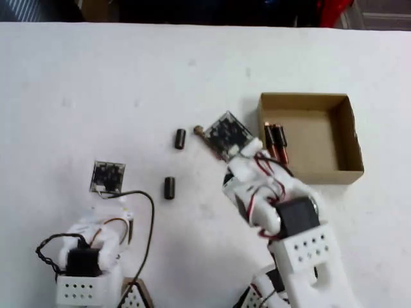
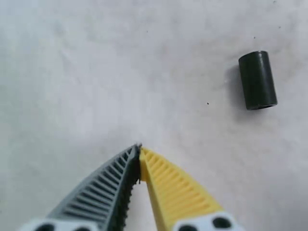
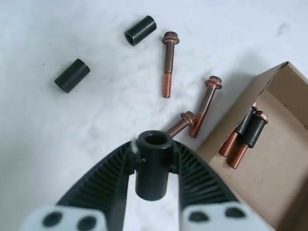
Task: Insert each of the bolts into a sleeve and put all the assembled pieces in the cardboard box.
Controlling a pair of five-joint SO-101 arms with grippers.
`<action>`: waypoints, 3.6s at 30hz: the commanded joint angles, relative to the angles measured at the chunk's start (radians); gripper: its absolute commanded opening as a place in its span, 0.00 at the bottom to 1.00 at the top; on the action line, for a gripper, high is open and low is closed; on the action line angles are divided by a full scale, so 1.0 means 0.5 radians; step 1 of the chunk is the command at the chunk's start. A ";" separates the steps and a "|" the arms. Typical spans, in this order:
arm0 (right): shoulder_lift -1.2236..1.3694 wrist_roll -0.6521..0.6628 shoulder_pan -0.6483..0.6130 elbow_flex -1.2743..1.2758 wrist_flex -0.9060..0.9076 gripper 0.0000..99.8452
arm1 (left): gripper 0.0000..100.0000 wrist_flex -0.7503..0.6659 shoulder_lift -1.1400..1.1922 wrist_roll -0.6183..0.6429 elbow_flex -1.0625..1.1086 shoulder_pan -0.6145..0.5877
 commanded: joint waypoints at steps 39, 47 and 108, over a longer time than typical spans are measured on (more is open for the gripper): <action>-0.830 -0.203 0.634 1.065 -1.014 0.02 | 0.02 -0.147 -0.017 -0.356 -0.270 -0.017; -0.833 -0.393 0.674 1.062 -1.033 0.02 | 0.02 -0.132 -0.014 -0.301 -0.516 -0.002; -0.833 -0.396 0.769 1.197 -1.198 0.02 | 0.22 -0.147 4.470 1.507 -3.805 0.928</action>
